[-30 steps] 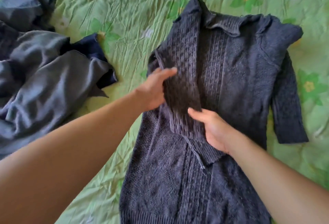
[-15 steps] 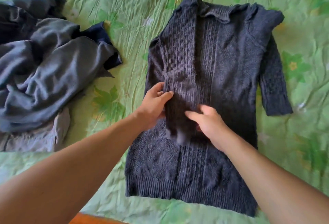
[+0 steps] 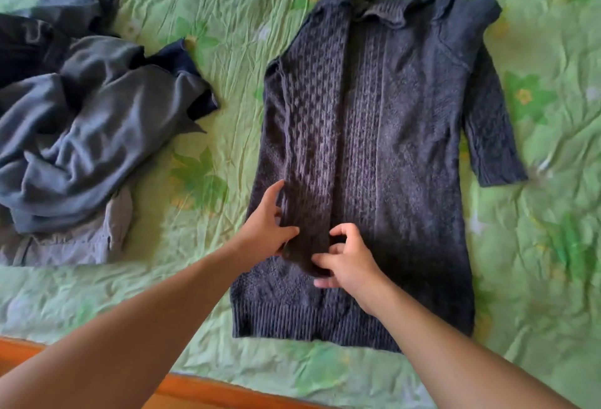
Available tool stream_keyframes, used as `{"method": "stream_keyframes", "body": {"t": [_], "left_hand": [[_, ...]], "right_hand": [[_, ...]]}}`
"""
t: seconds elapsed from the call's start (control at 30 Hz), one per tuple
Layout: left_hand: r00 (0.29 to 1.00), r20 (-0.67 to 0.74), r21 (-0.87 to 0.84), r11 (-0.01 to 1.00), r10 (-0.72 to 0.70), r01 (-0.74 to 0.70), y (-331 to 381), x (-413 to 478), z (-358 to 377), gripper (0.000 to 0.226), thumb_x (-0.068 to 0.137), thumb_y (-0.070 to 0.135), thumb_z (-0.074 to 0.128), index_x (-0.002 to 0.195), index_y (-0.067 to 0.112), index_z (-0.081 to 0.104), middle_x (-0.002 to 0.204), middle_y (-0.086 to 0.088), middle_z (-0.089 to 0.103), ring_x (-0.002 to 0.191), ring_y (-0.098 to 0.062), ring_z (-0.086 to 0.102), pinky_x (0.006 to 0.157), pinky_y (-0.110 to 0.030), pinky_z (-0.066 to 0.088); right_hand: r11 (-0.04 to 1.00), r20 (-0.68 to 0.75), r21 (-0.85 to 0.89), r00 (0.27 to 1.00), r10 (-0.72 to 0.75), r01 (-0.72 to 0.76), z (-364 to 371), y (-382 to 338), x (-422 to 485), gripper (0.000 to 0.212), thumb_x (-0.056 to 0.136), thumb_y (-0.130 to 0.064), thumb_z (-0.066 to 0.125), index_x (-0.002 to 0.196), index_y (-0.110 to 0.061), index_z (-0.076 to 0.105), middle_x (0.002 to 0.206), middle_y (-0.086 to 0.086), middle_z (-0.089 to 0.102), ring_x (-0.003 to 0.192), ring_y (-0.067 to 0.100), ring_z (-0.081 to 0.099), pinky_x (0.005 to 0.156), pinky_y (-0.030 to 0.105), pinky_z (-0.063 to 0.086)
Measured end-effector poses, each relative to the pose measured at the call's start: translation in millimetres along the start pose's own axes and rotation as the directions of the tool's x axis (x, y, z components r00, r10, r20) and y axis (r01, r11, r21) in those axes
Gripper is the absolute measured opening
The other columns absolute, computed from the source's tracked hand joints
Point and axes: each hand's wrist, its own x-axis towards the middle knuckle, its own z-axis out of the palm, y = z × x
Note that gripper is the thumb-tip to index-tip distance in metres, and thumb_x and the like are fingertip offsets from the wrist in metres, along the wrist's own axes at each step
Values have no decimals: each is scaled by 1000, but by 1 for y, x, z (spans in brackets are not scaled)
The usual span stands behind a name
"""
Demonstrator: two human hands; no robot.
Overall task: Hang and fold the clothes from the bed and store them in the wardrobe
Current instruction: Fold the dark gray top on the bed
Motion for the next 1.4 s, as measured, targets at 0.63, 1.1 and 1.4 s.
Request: {"method": "stream_keyframes", "body": {"t": [0.63,1.1,1.4], "left_hand": [[923,101,301,873,371,-384,142,78,153,27,94,27,61,120,37,60,79,10,56,61,0,53,51,-13,38],[926,369,-425,870,-84,249,147,68,130,68,86,77,48,114,19,69,103,-6,74,89,-20,71,78,-39,58],[984,165,-206,974,-64,98,99,52,141,19,96,0,61,107,14,66,103,-10,74,92,-25,72,81,-48,60]], "right_hand": [[993,-826,-11,558,-77,121,-294,-67,81,58,85,-26,78,134,-9,51,132,16,60,108,30,60,90,35,45],[287,46,-895,712,-700,340,-139,-70,1,12,84,-30,56,90,-20,60,92,2,62,92,27,60,72,38,49],[962,-420,-227,876,-236,150,-134,-10,14,28,92,-30,69,116,-18,59,106,4,59,97,26,63,89,42,52]]}}
